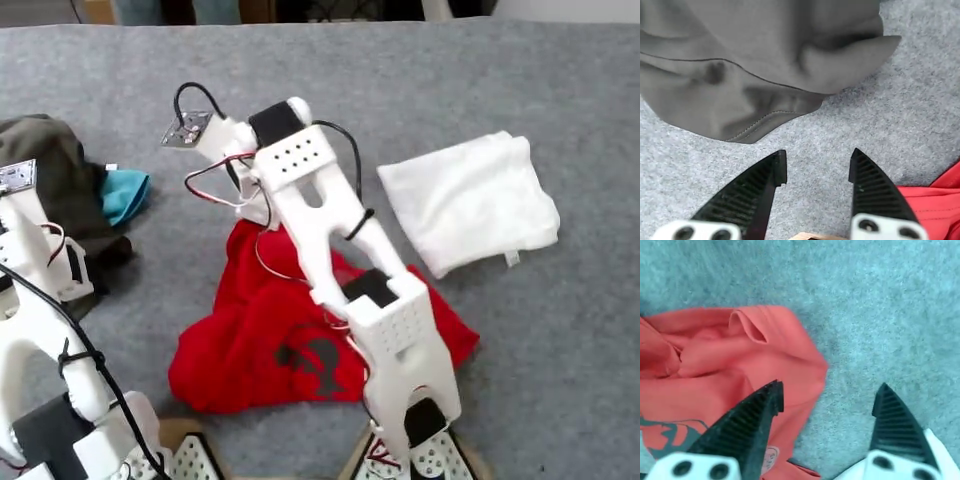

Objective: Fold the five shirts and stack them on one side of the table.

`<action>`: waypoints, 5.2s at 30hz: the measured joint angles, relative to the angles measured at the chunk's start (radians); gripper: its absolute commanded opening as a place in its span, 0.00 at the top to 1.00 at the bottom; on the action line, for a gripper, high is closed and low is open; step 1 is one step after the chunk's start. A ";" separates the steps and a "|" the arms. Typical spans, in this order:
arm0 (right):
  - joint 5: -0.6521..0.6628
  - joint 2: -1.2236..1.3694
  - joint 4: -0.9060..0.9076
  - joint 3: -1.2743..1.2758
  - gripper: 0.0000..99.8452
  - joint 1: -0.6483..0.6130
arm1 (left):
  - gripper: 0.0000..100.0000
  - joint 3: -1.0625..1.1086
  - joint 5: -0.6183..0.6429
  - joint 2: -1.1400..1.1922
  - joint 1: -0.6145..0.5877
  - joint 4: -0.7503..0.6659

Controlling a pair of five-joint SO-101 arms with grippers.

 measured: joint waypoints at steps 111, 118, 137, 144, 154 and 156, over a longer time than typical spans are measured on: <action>0.806 -1.066 -0.049 1.077 0.99 1.244 | 0.74 -0.305 0.296 0.241 0.862 -0.043; 0.807 -1.140 -0.227 1.430 0.99 1.244 | 0.75 -0.525 0.400 0.539 1.003 -0.052; 0.658 -1.155 -0.295 1.510 0.99 1.128 | 0.97 -0.941 0.408 0.778 0.905 0.035; 0.542 -1.155 -0.295 1.510 0.99 0.990 | 0.84 -0.982 0.411 0.783 0.865 0.107; 0.502 -1.155 -0.328 1.516 0.99 0.974 | 0.78 -0.991 0.543 0.962 0.939 0.084; 0.502 -1.155 -0.328 1.516 0.99 0.974 | 0.83 -0.994 0.548 1.010 0.950 0.078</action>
